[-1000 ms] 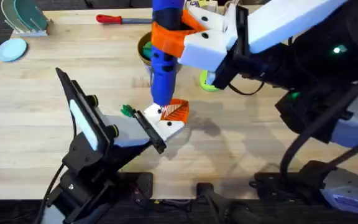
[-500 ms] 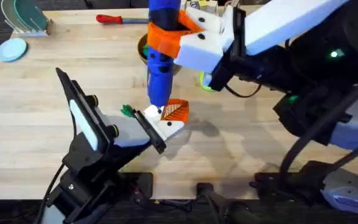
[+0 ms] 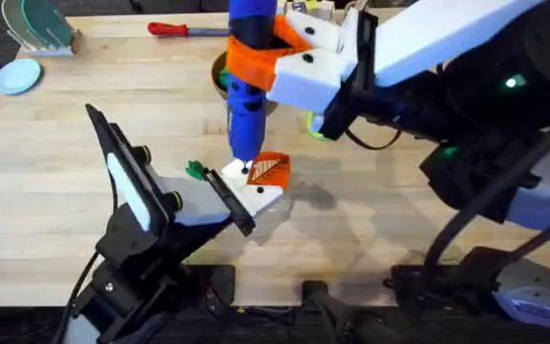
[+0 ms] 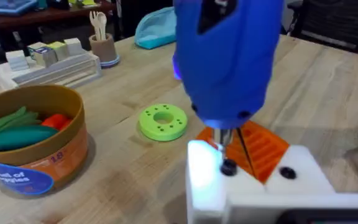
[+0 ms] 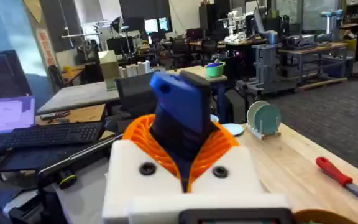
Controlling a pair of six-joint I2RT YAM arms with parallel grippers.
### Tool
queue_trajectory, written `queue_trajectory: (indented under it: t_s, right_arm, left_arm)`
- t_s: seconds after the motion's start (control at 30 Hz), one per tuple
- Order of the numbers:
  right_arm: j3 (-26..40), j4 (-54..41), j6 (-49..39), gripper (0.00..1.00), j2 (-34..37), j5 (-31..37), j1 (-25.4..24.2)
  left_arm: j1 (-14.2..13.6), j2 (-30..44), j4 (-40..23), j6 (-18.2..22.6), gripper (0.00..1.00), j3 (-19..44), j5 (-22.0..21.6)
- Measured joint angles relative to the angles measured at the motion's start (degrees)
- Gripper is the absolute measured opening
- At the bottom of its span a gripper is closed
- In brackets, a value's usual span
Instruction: Pick up the gripper from the table and insert it into the empty holder that is missing its gripper. Then pick up a screw, insert it into the mounting hole, and use the screwdriver to tighten it. Finally, clean up the table by picking up the vegetable and placing it into the bucket.
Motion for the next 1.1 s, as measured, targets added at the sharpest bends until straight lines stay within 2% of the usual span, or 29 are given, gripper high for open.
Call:
queue_trajectory:
  t_s: [1.1]
  right_arm:
    - [0.0,-2.8,2.0,0.020,0.0,1.3,0.0]
  left_arm:
    - [0.0,0.0,-0.1,-0.5,0.013,0.0,-0.1]
